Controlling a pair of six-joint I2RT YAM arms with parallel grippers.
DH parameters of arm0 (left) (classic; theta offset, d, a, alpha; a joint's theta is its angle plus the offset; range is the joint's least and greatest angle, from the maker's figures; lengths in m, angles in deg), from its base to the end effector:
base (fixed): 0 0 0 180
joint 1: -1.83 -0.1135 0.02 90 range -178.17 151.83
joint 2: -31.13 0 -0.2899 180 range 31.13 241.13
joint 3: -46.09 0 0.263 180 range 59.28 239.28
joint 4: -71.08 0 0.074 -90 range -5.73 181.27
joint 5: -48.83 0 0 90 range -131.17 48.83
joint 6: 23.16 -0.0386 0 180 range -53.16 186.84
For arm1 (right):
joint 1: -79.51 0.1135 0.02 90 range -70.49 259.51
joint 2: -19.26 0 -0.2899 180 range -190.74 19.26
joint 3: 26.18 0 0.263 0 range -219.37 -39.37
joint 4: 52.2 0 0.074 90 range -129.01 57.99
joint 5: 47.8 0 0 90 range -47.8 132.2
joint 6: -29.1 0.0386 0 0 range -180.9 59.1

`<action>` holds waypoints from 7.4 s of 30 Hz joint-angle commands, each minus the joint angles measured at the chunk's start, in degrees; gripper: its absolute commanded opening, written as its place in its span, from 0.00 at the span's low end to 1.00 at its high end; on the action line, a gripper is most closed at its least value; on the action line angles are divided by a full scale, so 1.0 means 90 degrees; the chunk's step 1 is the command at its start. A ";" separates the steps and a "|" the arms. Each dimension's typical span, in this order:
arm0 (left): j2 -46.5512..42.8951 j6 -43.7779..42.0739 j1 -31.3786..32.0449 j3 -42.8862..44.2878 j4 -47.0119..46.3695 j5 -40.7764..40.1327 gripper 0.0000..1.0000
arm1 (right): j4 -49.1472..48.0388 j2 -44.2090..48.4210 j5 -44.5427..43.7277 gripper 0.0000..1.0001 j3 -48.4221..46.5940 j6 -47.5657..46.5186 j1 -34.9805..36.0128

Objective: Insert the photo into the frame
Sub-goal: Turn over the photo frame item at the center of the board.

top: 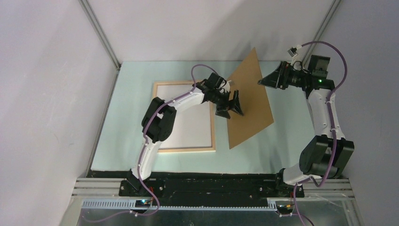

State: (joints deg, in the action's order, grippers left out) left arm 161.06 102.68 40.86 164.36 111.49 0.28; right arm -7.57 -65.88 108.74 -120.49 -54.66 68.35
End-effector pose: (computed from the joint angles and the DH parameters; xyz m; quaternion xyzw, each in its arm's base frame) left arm 0.3932 -0.3517 0.2015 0.1396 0.8810 -0.4505 0.0379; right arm 0.3285 -0.0287 0.3924 -0.1360 0.7726 0.4707 0.4037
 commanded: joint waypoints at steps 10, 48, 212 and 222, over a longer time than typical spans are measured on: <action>-0.0999 -0.0203 0.0177 -0.0459 -0.0427 0.0376 0.98 | 0.0311 -0.0036 0.0656 0.81 -0.0367 0.0741 0.0849; -0.3337 0.1539 -0.0671 -0.0465 -0.0421 -0.0638 0.98 | 0.0715 0.0228 -0.0017 0.82 -0.0222 0.0051 0.2082; -0.6723 -0.0088 -0.3713 -0.5126 -0.1979 0.1459 0.00 | -0.0241 -0.0639 -0.3174 0.80 0.0428 -0.1286 0.3263; -0.6835 0.0010 -0.3801 -0.5198 -0.2040 0.1374 0.00 | -0.0316 -0.0597 -0.3062 0.80 0.0673 -0.1160 0.3320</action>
State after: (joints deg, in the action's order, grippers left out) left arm 101.76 100.51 7.46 117.76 97.18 13.17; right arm -9.06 -74.14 77.75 -115.40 -65.66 96.83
